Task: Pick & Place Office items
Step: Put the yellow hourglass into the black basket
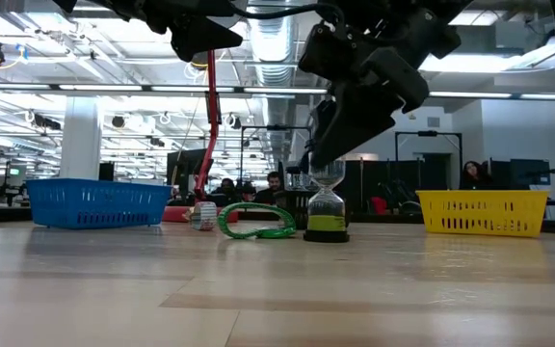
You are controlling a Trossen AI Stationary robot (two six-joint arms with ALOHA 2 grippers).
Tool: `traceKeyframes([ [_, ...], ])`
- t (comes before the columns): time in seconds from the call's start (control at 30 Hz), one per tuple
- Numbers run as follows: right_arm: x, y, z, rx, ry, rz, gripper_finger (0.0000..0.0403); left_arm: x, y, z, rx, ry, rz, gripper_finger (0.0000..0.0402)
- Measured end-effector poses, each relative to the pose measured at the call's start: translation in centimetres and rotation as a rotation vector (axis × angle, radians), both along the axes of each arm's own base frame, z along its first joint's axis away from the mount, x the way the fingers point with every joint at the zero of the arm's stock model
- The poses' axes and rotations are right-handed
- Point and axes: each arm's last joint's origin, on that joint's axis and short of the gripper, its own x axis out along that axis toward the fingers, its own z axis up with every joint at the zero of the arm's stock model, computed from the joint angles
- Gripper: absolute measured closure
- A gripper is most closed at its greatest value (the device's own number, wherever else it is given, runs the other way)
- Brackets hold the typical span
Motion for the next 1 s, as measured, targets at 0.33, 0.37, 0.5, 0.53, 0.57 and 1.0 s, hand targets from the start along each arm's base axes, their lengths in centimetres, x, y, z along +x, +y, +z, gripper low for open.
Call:
traceKeyframes([
  [0.33,0.1,0.0,-0.3,0.015,0.002,-0.018,0.0199,0.0,0.0,0.0,0.000,-0.001,0.000,0.0137],
  [0.37,0.1,0.0,-0.3,0.015,0.002,-0.018,0.0202,0.0,0.0,0.0,0.000,-0.001,0.000,0.0137],
  [0.5,0.1,0.0,-0.2,0.016,0.005,-0.020,0.0199,0.0,0.0,0.0,0.000,-0.001,0.000,0.0137],
  [0.53,0.2,0.0,0.0,0.016,0.007,-0.020,0.0194,0.0,0.0,0.0,0.000,-0.001,0.000,0.0137],
  [0.57,0.3,0.0,0.2,0.016,0.005,-0.020,0.0187,0.0,0.0,0.0,0.000,-0.001,0.000,0.0137],
  [1.0,1.1,0.1,2.4,0.015,0.014,-0.023,0.0247,0.0,0.0,0.0,0.000,-0.001,0.000,0.0137],
])
